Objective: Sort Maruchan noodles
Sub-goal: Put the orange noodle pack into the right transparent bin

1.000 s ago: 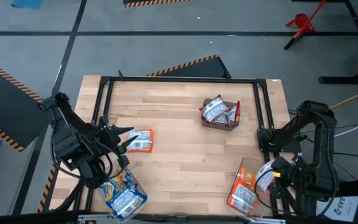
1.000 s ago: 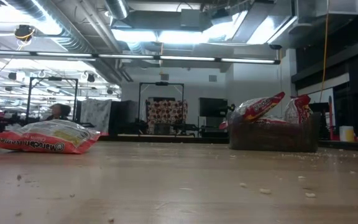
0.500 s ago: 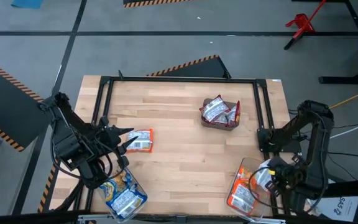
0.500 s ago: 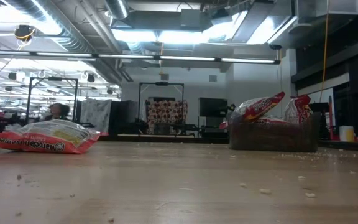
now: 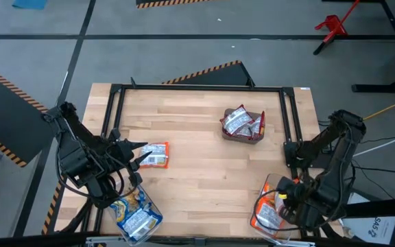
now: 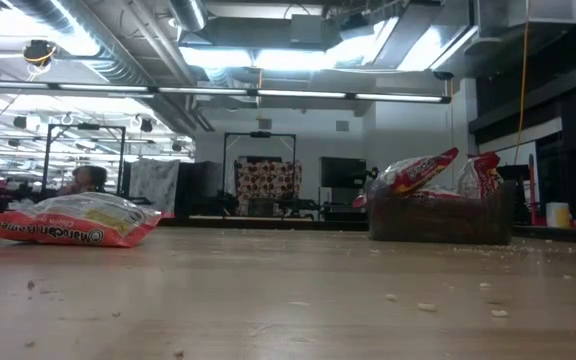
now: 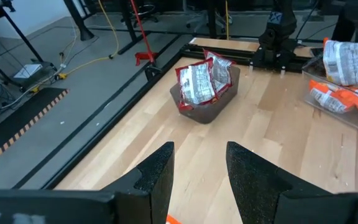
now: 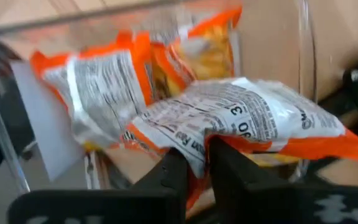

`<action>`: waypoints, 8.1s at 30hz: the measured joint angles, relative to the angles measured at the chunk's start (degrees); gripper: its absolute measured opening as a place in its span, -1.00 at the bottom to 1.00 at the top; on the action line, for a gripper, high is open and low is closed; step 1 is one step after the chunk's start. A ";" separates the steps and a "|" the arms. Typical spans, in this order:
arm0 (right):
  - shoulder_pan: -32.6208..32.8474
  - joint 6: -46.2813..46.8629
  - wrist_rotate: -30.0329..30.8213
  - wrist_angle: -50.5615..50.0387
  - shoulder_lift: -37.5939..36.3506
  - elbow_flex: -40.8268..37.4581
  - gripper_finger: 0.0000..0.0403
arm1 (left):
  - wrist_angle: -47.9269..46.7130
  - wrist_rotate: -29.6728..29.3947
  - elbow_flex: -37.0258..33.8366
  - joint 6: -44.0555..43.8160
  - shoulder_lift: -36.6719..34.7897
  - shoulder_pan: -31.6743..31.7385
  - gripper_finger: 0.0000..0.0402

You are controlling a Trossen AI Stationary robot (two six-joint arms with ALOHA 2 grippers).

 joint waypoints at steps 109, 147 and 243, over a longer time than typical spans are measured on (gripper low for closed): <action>-50.86 -96.64 3.79 72.09 25.29 7.91 0.25 | 0.00 2.53 0.00 2.89 0.11 -0.02 -0.30; -65.96 -87.52 -9.71 80.54 55.07 23.37 -0.02 | -2.07 3.50 0.00 2.55 0.11 -0.15 -0.30; 11.78 8.44 27.46 1.00 13.31 23.15 -1.00 | -1.46 -3.01 -0.02 -0.14 0.11 2.79 -0.30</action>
